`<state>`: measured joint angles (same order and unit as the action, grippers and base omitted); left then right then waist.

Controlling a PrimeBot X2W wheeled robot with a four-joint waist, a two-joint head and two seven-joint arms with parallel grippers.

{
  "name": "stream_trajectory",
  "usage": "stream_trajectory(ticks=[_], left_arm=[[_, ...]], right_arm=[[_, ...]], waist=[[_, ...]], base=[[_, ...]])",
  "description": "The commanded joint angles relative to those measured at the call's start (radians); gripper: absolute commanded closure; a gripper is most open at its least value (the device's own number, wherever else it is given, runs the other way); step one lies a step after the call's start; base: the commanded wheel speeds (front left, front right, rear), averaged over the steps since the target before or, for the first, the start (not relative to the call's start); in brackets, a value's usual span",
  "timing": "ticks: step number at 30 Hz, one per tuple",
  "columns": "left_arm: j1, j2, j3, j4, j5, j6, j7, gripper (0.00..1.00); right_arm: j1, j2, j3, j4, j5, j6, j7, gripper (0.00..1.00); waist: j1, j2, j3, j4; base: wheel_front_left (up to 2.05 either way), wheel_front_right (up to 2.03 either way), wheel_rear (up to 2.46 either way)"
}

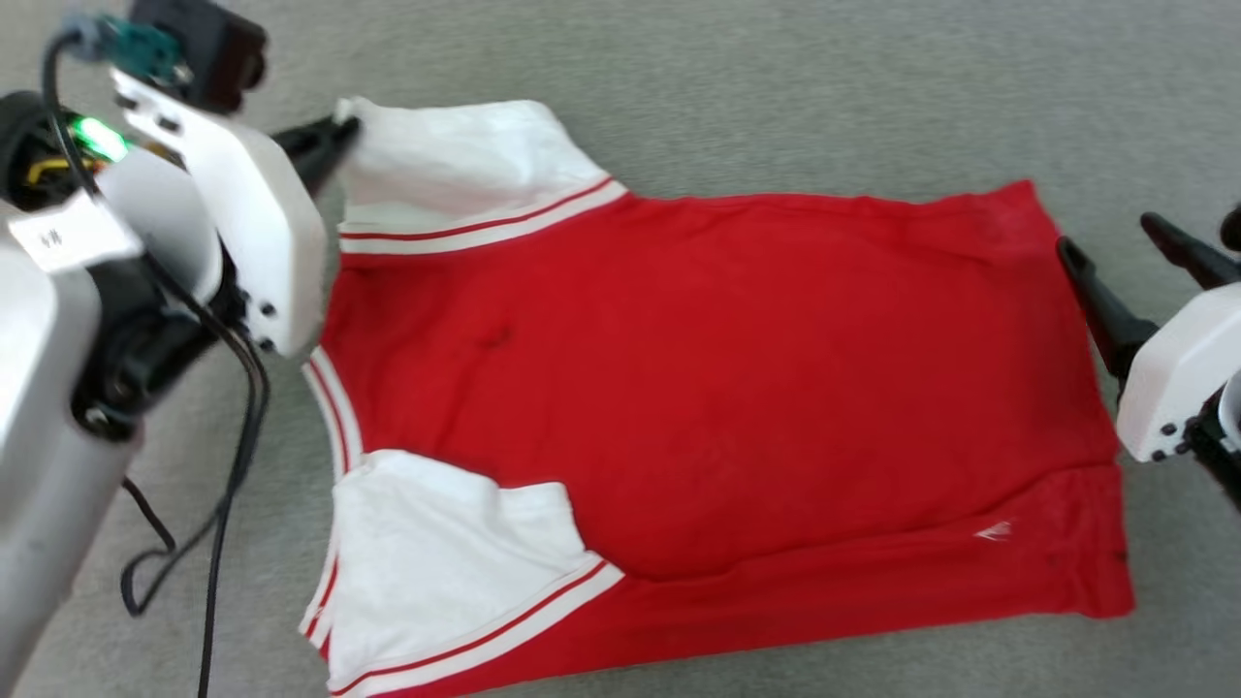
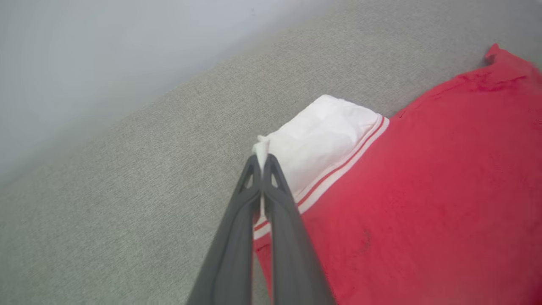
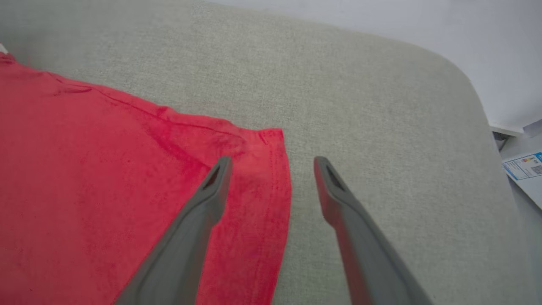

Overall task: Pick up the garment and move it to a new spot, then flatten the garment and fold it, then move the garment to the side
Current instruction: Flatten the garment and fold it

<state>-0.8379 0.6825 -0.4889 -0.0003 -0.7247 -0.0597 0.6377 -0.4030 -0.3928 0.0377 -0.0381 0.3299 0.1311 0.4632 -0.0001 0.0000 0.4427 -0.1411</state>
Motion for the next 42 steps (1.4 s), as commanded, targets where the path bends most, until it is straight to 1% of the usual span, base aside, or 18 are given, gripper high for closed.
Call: stream_trajectory(ticks=[1, 4, 7, 8, 12, 17, 20, 24, 25, 26, 27, 29, 34, 39, 40, 42], left_arm=[[0.025, 0.005, -0.004, -0.037, 0.008, 0.010, -0.009, 1.00], [0.055, 0.010, -0.004, -0.111, 0.009, 0.027, -0.017, 1.00], [0.077, 0.020, -0.002, -0.170, 0.018, 0.042, -0.019, 1.00], [0.084, 0.022, -0.003, -0.187, 0.020, 0.045, -0.020, 1.00], [0.097, 0.027, -0.005, -0.241, 0.027, 0.058, -0.022, 1.00], [0.088, 0.021, -0.011, -0.275, 0.036, 0.060, -0.026, 1.00], [0.081, 0.013, -0.014, -0.280, 0.039, 0.058, -0.035, 1.00], [0.087, 0.007, -0.020, -0.275, 0.040, 0.056, -0.045, 1.00], [0.087, 0.008, -0.022, -0.271, 0.042, 0.056, -0.048, 1.00], [0.088, 0.009, -0.023, -0.267, 0.044, 0.055, -0.052, 1.00], [0.088, 0.008, -0.024, -0.262, 0.044, 0.055, -0.054, 1.00], [0.092, 0.005, -0.025, -0.251, 0.044, 0.054, -0.064, 1.00], [0.111, -0.005, -0.022, -0.215, 0.047, 0.061, -0.096, 1.00], [0.149, -0.021, -0.013, -0.182, 0.034, 0.075, -0.141, 1.00], [0.184, -0.026, -0.009, -0.169, 0.028, 0.087, -0.166, 1.00], [0.211, -0.031, -0.007, -0.164, 0.025, 0.098, -0.181, 1.00]], right_arm=[[-0.026, -0.025, 0.010, 0.020, 0.017, -0.001, 0.051, 0.00], [-0.074, -0.056, 0.023, 0.057, 0.061, -0.001, 0.148, 0.00], [-0.121, -0.110, 0.065, 0.084, 0.058, -0.001, 0.194, 0.00], [-0.132, -0.119, 0.079, 0.098, 0.054, -0.001, 0.202, 0.00], [-0.190, -0.139, 0.102, 0.158, 0.061, -0.001, 0.232, 0.00], [-0.245, -0.156, 0.122, 0.228, 0.069, -0.001, 0.268, 0.00], [-0.251, -0.156, 0.150, 0.266, 0.093, -0.001, 0.295, 0.00], [-0.226, -0.154, 0.221, 0.299, 0.134, 0.001, 0.342, 0.00], [-0.216, -0.152, 0.237, 0.303, 0.148, 0.003, 0.352, 0.34], [-0.207, -0.152, 0.251, 0.306, 0.159, 0.006, 0.360, 0.65], [-0.200, -0.152, 0.262, 0.308, 0.168, 0.006, 0.363, 1.00], [-0.192, -0.160, 0.270, 0.315, 0.170, 0.005, 0.347, 1.00], [-0.214, -0.168, 0.232, 0.338, 0.161, 0.001, 0.245, 1.00], [-0.219, -0.149, 0.164, 0.371, 0.162, -0.001, 0.116, 1.00], [-0.203, -0.127, 0.131, 0.392, 0.173, -0.001, 0.050, 1.00], [-0.182, -0.114, 0.111, 0.406, 0.181, -0.001, 0.020, 1.00]], waist=[[0.0001, 0.0000, 0.011, 0.024], [0.0001, 0.0000, 0.027, 0.044], [0.0001, 0.0000, 0.048, 0.060], [0.0001, 0.0000, 0.054, 0.065], [0.0001, 0.0000, 0.079, 0.084], [0.0001, 0.0000, 0.109, 0.112], [0.0001, 0.0000, 0.121, 0.126], [0.0001, 0.0000, 0.127, 0.138], [0.0001, 0.0000, 0.127, 0.140], [0.0001, 0.0000, 0.127, 0.142], [0.0001, 0.0000, 0.125, 0.143], [0.0001, 0.0000, 0.120, 0.144], [0.0001, 0.0000, 0.088, 0.140], [0.0001, 0.0000, 0.032, 0.132], [0.0001, 0.0000, -0.009, 0.129], [0.0001, 0.0000, -0.036, 0.128]], base=[[0.00, 0.00, 0.00], [0.00, 0.00, 0.00], [0.00, 0.00, 0.00], [0.00, 0.00, 0.00], [0.00, 0.00, 0.00], [0.00, 0.00, 0.00], [0.00, 0.00, 0.00], [0.00, 0.00, 0.00], [0.00, 0.00, 0.00], [0.00, 0.00, 0.00], [0.00, 0.00, 0.00], [0.00, 0.00, 0.00], [0.00, 0.00, 0.00], [0.00, 0.00, 0.00], [0.00, 0.00, 0.00], [0.00, 0.00, 0.00]])
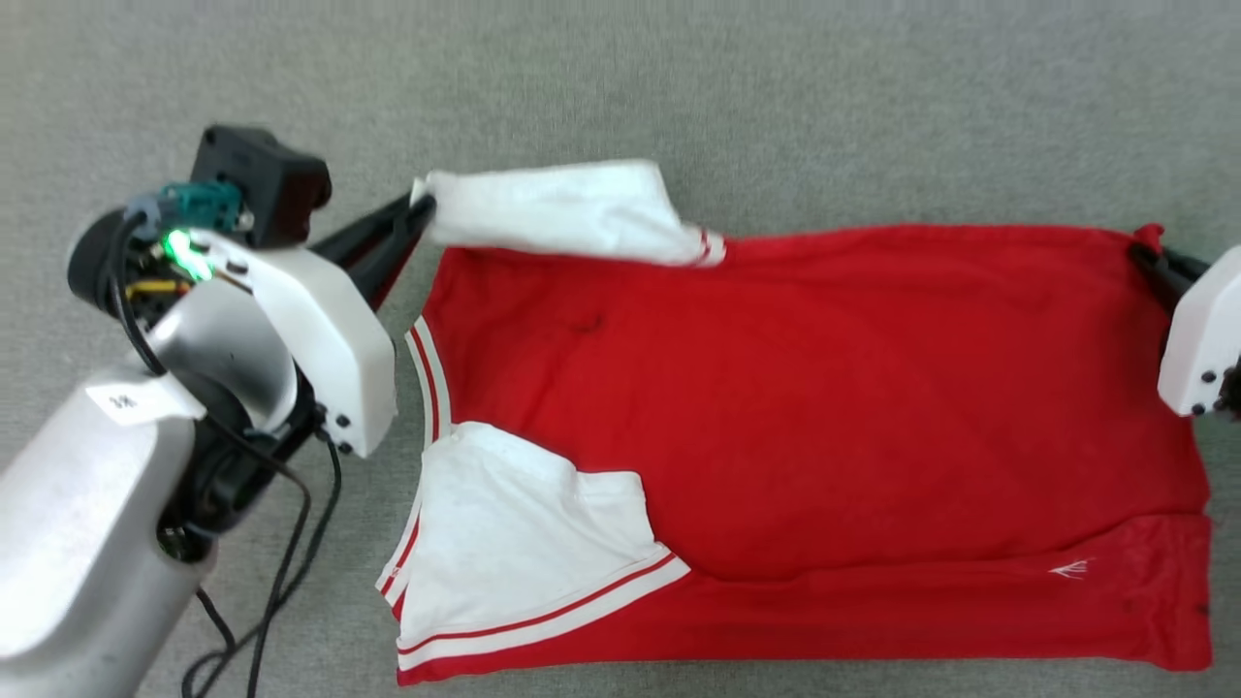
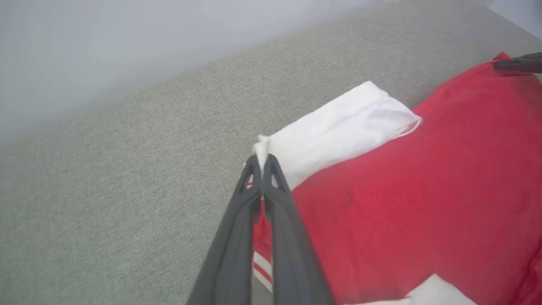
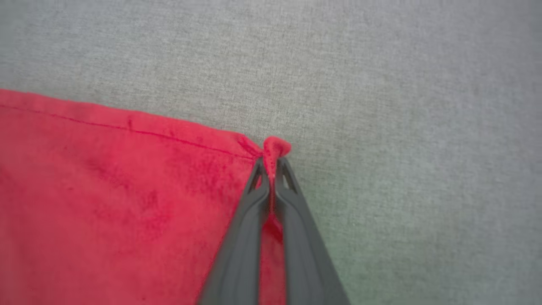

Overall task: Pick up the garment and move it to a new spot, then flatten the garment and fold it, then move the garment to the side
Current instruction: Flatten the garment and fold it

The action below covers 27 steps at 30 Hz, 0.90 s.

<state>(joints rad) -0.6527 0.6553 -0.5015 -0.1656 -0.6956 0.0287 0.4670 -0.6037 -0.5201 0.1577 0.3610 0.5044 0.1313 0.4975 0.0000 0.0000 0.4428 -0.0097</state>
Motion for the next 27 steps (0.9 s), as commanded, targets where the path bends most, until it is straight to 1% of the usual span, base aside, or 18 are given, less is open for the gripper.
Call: stream_trajectory(ticks=[1, 6, 9, 10, 14, 19, 22, 25, 27], left_arm=[[0.041, -0.008, 0.006, 0.001, -0.008, 0.015, -0.019, 1.00], [0.120, -0.020, 0.005, -0.014, -0.020, 0.047, -0.053, 1.00], [0.177, -0.022, -0.002, -0.025, -0.030, 0.063, -0.067, 1.00], [0.177, -0.022, -0.002, -0.025, -0.030, 0.063, -0.067, 1.00], [0.268, -0.024, -0.003, -0.038, -0.058, 0.081, -0.087, 1.00], [0.377, -0.017, -0.002, -0.028, -0.087, 0.095, -0.121, 1.00], [0.430, -0.015, -0.007, -0.021, -0.093, 0.104, -0.139, 1.00], [0.473, -0.012, -0.015, -0.017, -0.099, 0.110, -0.150, 1.00], [0.502, -0.010, -0.025, -0.014, -0.103, 0.107, -0.151, 1.00]], right_arm=[[0.032, 0.017, -0.019, 0.011, 0.009, -0.001, -0.030, 1.00], [0.109, 0.047, -0.079, 0.016, 0.028, -0.001, -0.114, 1.00], [0.164, 0.065, -0.107, -0.002, 0.052, -0.001, -0.161, 1.00], [0.164, 0.065, -0.107, -0.002, 0.052, -0.001, -0.161, 1.00], [0.250, 0.068, -0.116, -0.039, 0.082, -0.001, -0.199, 1.00], [0.352, 0.069, -0.133, -0.082, 0.128, -0.001, -0.206, 1.00], [0.411, 0.071, -0.144, -0.107, 0.172, -0.001, -0.193, 1.00], [0.467, 0.057, -0.138, -0.136, 0.200, -0.001, -0.177, 1.00], [0.500, 0.052, -0.131, -0.154, 0.219, -0.001, -0.162, 1.00]], waist=[[0.0000, 0.0000, -0.049, -0.003], [0.0000, 0.0000, -0.111, 0.003], [0.0000, 0.0000, -0.147, 0.008], [0.0000, 0.0000, -0.147, 0.008], [0.0000, 0.0000, -0.191, 0.012], [0.0000, 0.0000, -0.232, 0.013], [0.0000, 0.0000, -0.250, 0.016], [0.0000, 0.0000, -0.261, 0.017], [0.0000, 0.0000, -0.266, 0.015]], base=[[0.00, 0.00, 0.00], [0.00, 0.00, 0.00], [0.00, 0.00, 0.00], [0.00, 0.00, 0.00], [0.00, 0.00, 0.00], [0.00, 0.00, 0.00], [0.00, 0.00, 0.00], [0.00, 0.00, 0.00], [0.00, 0.00, 0.00]])
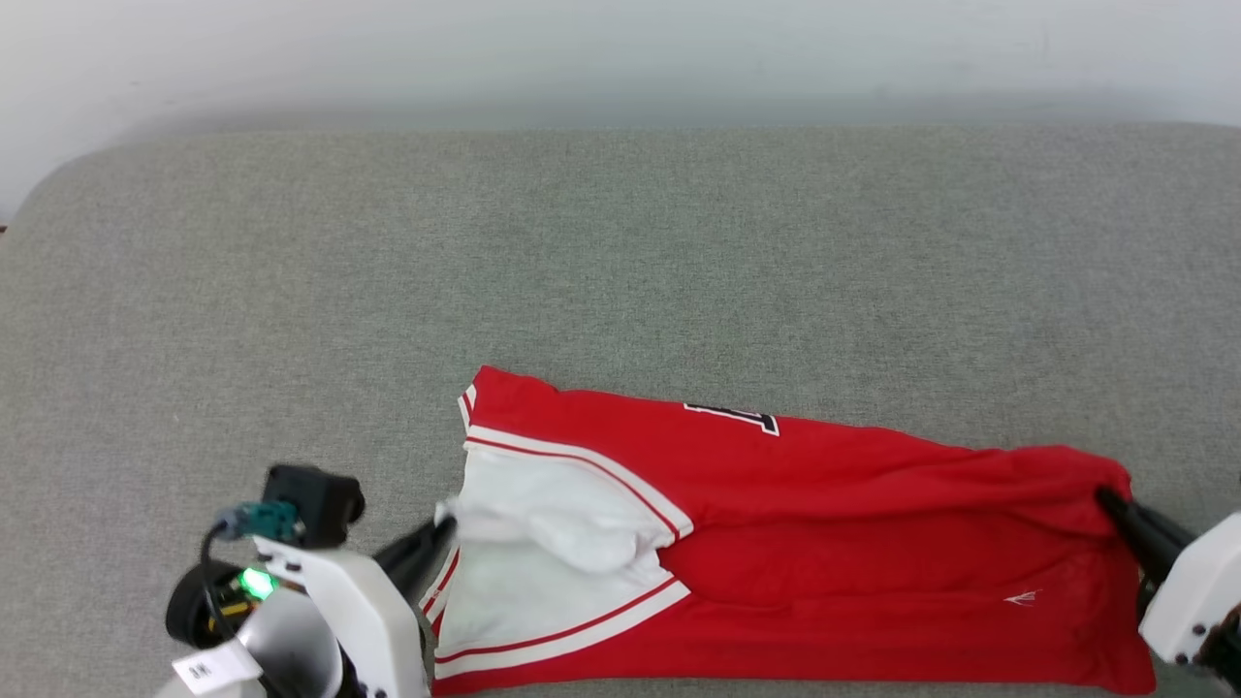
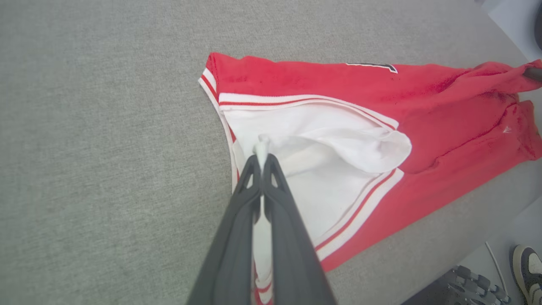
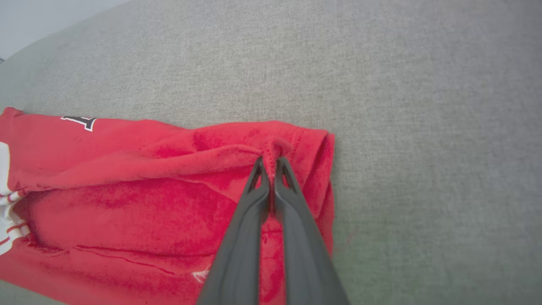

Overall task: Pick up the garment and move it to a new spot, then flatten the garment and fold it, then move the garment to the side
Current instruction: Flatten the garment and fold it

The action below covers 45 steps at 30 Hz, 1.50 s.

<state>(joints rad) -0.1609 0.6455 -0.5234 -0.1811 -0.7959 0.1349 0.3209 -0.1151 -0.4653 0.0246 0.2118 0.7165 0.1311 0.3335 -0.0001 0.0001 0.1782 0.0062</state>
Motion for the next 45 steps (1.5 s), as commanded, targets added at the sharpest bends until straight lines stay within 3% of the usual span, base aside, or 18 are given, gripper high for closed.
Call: stream_trajectory(ticks=[1, 8, 22, 23, 24, 25, 26, 34, 45], left_arm=[[0.022, -0.001, -0.009, 0.001, -0.007, 0.001, -0.001, 1.00], [0.053, 0.007, -0.057, 0.058, 0.018, -0.008, 0.023, 1.00], [0.061, -0.022, -0.113, 0.171, 0.021, -0.044, 0.028, 1.00], [0.063, -0.028, -0.119, 0.176, 0.022, -0.045, 0.025, 1.00], [0.065, -0.034, -0.124, 0.180, 0.024, -0.047, 0.019, 0.73], [0.068, -0.040, -0.128, 0.184, 0.027, -0.048, 0.014, 0.16], [0.072, -0.045, -0.130, 0.188, 0.026, -0.048, 0.007, 0.00], [0.059, -0.078, -0.085, 0.170, 0.052, -0.011, -0.122, 0.00], [0.021, -0.126, 0.004, 0.145, 0.149, 0.071, -0.382, 0.00]], right_arm=[[0.027, -0.008, 0.006, -0.011, 0.017, -0.001, 0.011, 1.00], [0.086, -0.061, 0.053, -0.037, 0.041, -0.001, 0.052, 1.00], [0.112, -0.143, 0.159, 0.011, 0.052, -0.001, 0.032, 1.00], [0.115, -0.145, 0.166, 0.013, 0.058, -0.001, 0.032, 0.56], [0.117, -0.144, 0.169, 0.018, 0.070, -0.001, 0.033, 0.00], [0.119, -0.147, 0.177, 0.015, 0.076, -0.001, 0.034, 0.00], [0.121, -0.146, 0.177, 0.014, 0.089, -0.001, 0.036, 0.00], [0.134, -0.150, 0.137, -0.012, 0.141, -0.001, 0.082, 0.00], [0.106, -0.053, -0.016, 0.016, 0.112, -0.001, 0.221, 0.00]], waist=[[0.0001, -0.0001, -0.004, -0.002], [0.0001, -0.0001, -0.008, -0.008], [0.0001, -0.0001, -0.015, -0.009], [0.0001, -0.0001, -0.021, -0.010], [0.0001, -0.0001, -0.027, -0.010], [0.0001, -0.0001, -0.033, -0.011], [0.0001, -0.0001, -0.039, -0.012], [0.0001, -0.0001, -0.066, -0.018], [0.0001, -0.0001, -0.026, 0.005]], base=[[0.00, 0.00, 0.00], [0.00, 0.00, 0.00], [0.00, 0.00, 0.00], [0.00, 0.00, 0.00], [0.00, 0.00, 0.00], [0.00, 0.00, 0.00], [0.00, 0.00, 0.00], [0.00, 0.00, 0.00], [0.00, 0.00, 0.00]])
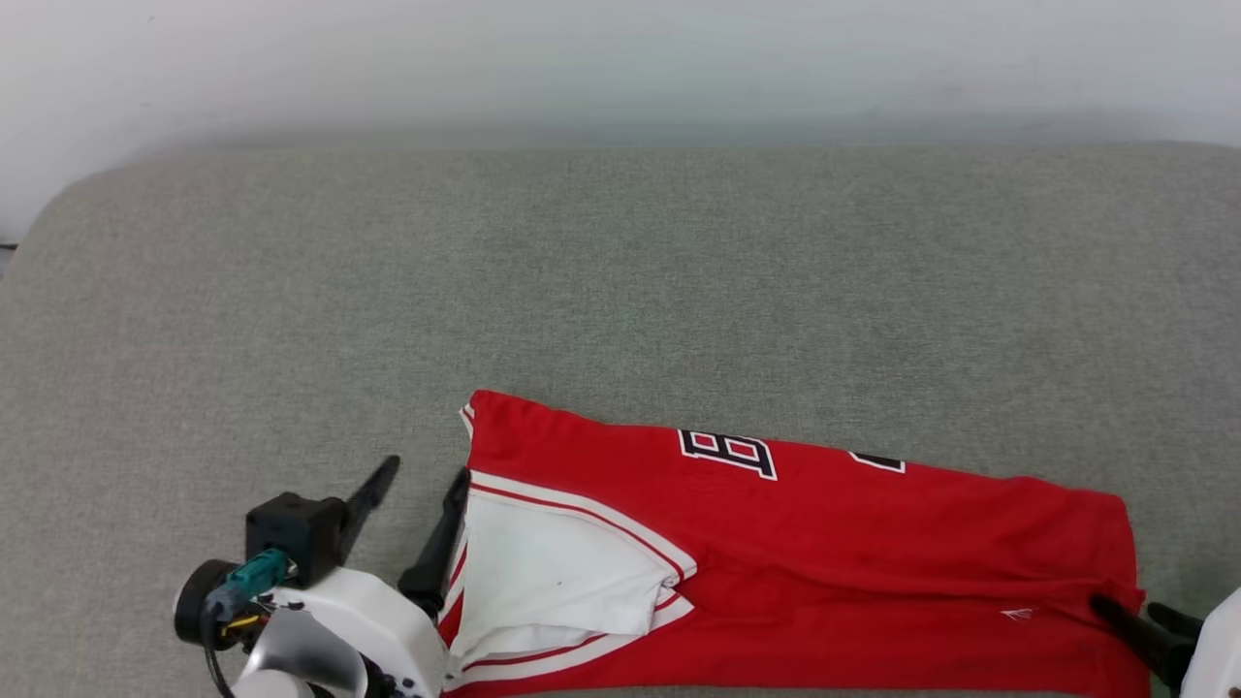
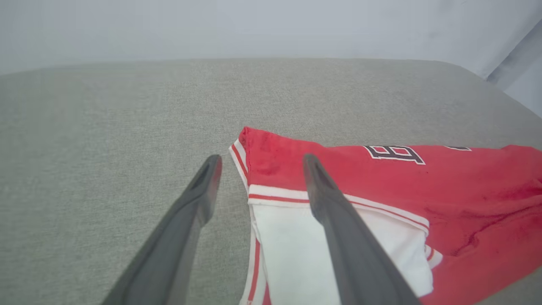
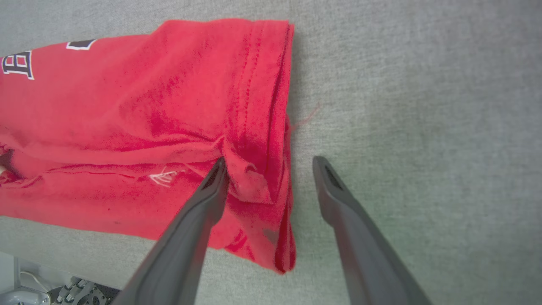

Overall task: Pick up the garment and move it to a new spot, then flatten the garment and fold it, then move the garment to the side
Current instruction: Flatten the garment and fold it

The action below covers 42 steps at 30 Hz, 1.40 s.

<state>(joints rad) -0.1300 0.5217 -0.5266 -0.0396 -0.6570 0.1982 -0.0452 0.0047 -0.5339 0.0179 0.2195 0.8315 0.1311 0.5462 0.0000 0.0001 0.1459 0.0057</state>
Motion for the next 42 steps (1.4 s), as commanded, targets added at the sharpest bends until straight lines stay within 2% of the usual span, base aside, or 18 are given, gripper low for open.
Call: stream_trajectory(ticks=[1, 5, 9, 15, 29, 30, 31, 32, 33, 42], left_arm=[[-0.015, -0.006, 0.011, 0.012, 0.023, 0.017, -0.038, 0.00], [-0.031, -0.018, 0.028, 0.037, 0.059, 0.039, -0.114, 0.00], [-0.037, -0.014, 0.030, 0.064, 0.068, 0.034, -0.141, 0.00], [-0.036, -0.017, 0.035, 0.096, 0.063, 0.032, -0.158, 0.00], [-0.041, -0.026, 0.025, 0.134, 0.057, 0.023, -0.170, 0.00], [-0.042, -0.025, 0.026, 0.136, 0.057, 0.023, -0.171, 0.00], [-0.042, -0.023, 0.027, 0.138, 0.057, 0.023, -0.170, 0.00], [-0.042, -0.022, 0.027, 0.140, 0.056, 0.023, -0.171, 0.00], [-0.042, -0.021, 0.027, 0.143, 0.056, 0.023, -0.171, 0.00], [-0.024, -0.019, 0.021, 0.158, 0.048, 0.022, -0.170, 0.00]], right_arm=[[-0.020, 0.032, -0.025, 0.022, -0.009, -0.001, 0.024, 0.00], [-0.037, 0.089, -0.081, 0.073, -0.049, -0.001, 0.079, 0.00], [-0.051, 0.142, -0.091, 0.102, -0.091, -0.001, 0.122, 0.00], [-0.063, 0.220, -0.053, 0.107, -0.103, 0.003, 0.159, 0.00], [-0.062, 0.273, 0.019, 0.124, -0.080, 0.006, 0.158, 0.02], [-0.063, 0.275, 0.021, 0.127, -0.077, 0.006, 0.155, 0.11], [-0.065, 0.275, 0.023, 0.131, -0.074, 0.006, 0.150, 0.26], [-0.067, 0.275, 0.025, 0.134, -0.073, 0.006, 0.146, 0.60], [-0.068, 0.274, 0.028, 0.137, -0.071, 0.006, 0.139, 1.00], [-0.063, 0.203, 0.008, 0.142, -0.047, -0.001, 0.063, 1.00]], waist=[[0.0000, -0.0001, 0.010, 0.009], [0.0000, -0.0001, 0.027, 0.023], [0.0000, -0.0001, 0.043, 0.035], [0.0000, -0.0001, 0.052, 0.044], [0.0000, -0.0001, 0.045, 0.039], [0.0000, -0.0001, 0.044, 0.039], [0.0000, -0.0001, 0.044, 0.038], [0.0000, -0.0001, 0.042, 0.037], [0.0000, -0.0001, 0.041, 0.036], [0.0000, -0.0001, 0.011, 0.030]], base=[[0.00, 0.00, 0.00], [0.00, 0.00, 0.00], [0.00, 0.00, 0.00], [0.00, 0.00, 0.00], [0.00, 0.00, 0.00], [0.00, 0.00, 0.00], [0.00, 0.00, 0.00], [0.00, 0.00, 0.00], [0.00, 0.00, 0.00], [0.00, 0.00, 0.00]])
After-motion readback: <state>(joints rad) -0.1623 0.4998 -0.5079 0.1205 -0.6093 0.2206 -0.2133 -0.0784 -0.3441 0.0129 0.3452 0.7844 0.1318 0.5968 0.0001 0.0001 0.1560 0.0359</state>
